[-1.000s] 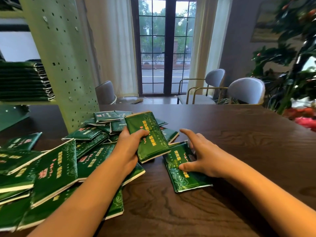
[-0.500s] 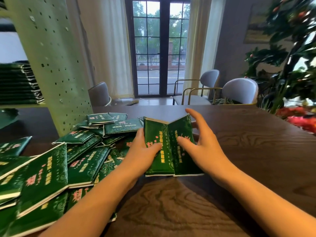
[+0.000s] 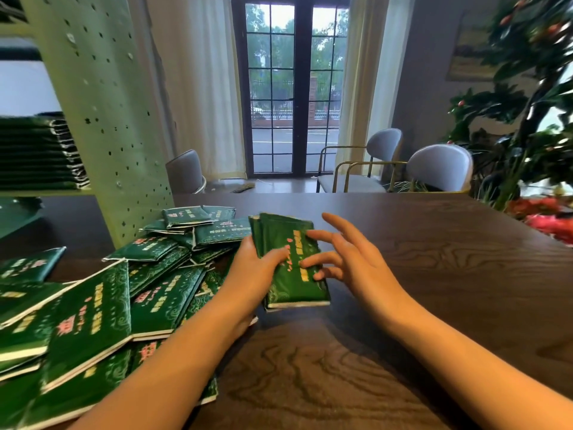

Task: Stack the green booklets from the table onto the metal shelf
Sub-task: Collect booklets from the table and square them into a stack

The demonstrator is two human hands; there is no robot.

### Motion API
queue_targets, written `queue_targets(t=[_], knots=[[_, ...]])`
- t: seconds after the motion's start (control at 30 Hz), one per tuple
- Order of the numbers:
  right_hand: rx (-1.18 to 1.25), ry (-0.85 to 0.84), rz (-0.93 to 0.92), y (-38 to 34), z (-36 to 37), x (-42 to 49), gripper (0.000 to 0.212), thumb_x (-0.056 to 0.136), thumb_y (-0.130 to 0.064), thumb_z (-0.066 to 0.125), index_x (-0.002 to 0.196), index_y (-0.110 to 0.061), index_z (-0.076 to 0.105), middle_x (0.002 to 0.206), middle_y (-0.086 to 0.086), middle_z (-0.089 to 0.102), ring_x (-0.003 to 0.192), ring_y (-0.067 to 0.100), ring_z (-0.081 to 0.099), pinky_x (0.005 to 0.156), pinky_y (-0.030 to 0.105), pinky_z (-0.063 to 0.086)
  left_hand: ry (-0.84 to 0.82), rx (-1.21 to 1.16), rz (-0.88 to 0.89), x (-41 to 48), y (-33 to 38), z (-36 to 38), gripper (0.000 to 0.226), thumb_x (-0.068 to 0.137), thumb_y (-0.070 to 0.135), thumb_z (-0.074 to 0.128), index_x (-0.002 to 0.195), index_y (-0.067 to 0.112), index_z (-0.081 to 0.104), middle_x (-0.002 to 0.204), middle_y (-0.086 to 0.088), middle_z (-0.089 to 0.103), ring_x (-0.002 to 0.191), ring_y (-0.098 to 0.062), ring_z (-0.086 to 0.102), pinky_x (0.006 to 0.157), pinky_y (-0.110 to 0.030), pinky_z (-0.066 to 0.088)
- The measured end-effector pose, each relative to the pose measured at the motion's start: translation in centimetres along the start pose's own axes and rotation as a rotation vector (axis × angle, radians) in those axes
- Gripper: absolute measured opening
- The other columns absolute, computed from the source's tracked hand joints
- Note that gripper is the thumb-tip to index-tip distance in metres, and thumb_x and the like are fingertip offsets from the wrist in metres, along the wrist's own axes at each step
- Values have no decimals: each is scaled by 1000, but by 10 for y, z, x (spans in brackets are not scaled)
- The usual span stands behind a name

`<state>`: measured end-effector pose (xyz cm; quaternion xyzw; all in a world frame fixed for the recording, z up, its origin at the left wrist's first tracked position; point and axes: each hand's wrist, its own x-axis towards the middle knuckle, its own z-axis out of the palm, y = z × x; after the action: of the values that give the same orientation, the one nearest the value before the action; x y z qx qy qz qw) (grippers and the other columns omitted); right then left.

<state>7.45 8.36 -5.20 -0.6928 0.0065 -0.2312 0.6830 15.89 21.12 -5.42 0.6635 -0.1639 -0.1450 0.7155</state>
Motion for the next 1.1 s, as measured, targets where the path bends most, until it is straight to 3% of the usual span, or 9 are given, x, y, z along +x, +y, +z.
queue_targets(t=[0.13, 0.23, 0.4, 0.5, 0.6, 0.73, 0.8, 0.97, 1.1], knots=[[-459, 19, -114, 12, -10, 3, 28, 99, -25, 40, 125, -35, 45, 124, -5, 56, 105, 7, 57, 89, 28, 48, 289, -300, -69, 17, 9, -21, 5, 92, 10, 52, 97, 10, 50, 89, -15, 63, 74, -26, 63, 72, -39, 53], [-759, -30, -76, 17, -11, 16, 31, 97, -30, 47, 128, -30, 48, 131, -3, 50, 118, 9, 46, 102, 29, 38, 425, -413, -65, 25, 11, -35, 8, 91, 16, 51, 95, 12, 46, 90, -14, 58, 80, -28, 60, 80, -47, 52], [-1199, -144, 18, 18, 14, 51, 53, 93, -53, 45, 137, -23, 44, 139, 4, 46, 126, 23, 41, 105, 38, 35, 553, -515, -37, 30, 13, -43, 35, 86, 20, 52, 118, 8, 43, 115, -20, 58, 109, -39, 58, 97, -61, 44], [-1360, -185, 46, 22, 33, 69, 59, 91, -59, 42, 132, -18, 49, 134, 7, 50, 123, 27, 46, 101, 42, 38, 575, -517, -36, 31, 13, -45, 24, 87, 18, 51, 108, 14, 42, 111, -16, 58, 107, -39, 60, 94, -58, 47], [-1422, -262, 99, 33, 53, 75, 69, 88, -66, 40, 137, -16, 43, 138, 10, 45, 126, 30, 43, 103, 42, 37, 585, -532, -29, 30, 14, -49, 22, 89, 14, 49, 109, 13, 41, 109, -15, 56, 100, -35, 59, 91, -52, 50], [-1468, -367, 181, 45, 56, 71, 84, 88, -71, 30, 151, -20, 11, 158, 8, 11, 146, 25, 9, 116, 42, 10, 579, -527, -24, 31, 13, -47, 16, 92, 13, 47, 105, 13, 38, 105, -15, 53, 93, -32, 56, 86, -50, 49], [-1464, -421, 186, 42, 50, 70, 81, 89, -70, 30, 152, -25, 6, 160, 5, 6, 147, 23, 4, 117, 41, 6, 580, -516, -25, 31, 12, -49, 16, 91, 14, 47, 104, 13, 38, 107, -16, 53, 94, -32, 56, 88, -51, 48], [-1349, -533, 145, 28, 20, 54, 72, 90, -63, 40, 150, -34, 14, 158, -3, 14, 143, 21, 20, 115, 39, 18, 547, -460, -68, 29, 10, -47, 26, 91, 17, 48, 115, 11, 39, 124, -22, 54, 113, -39, 55, 99, -60, 42], [-1290, -515, 80, 20, -4, 31, 61, 90, -55, 48, 143, -33, 28, 144, -6, 33, 131, 14, 34, 107, 31, 28, 486, -446, -79, 27, 12, -40, 29, 91, 16, 49, 118, 8, 40, 111, -18, 57, 101, -33, 59, 90, -50, 49]])
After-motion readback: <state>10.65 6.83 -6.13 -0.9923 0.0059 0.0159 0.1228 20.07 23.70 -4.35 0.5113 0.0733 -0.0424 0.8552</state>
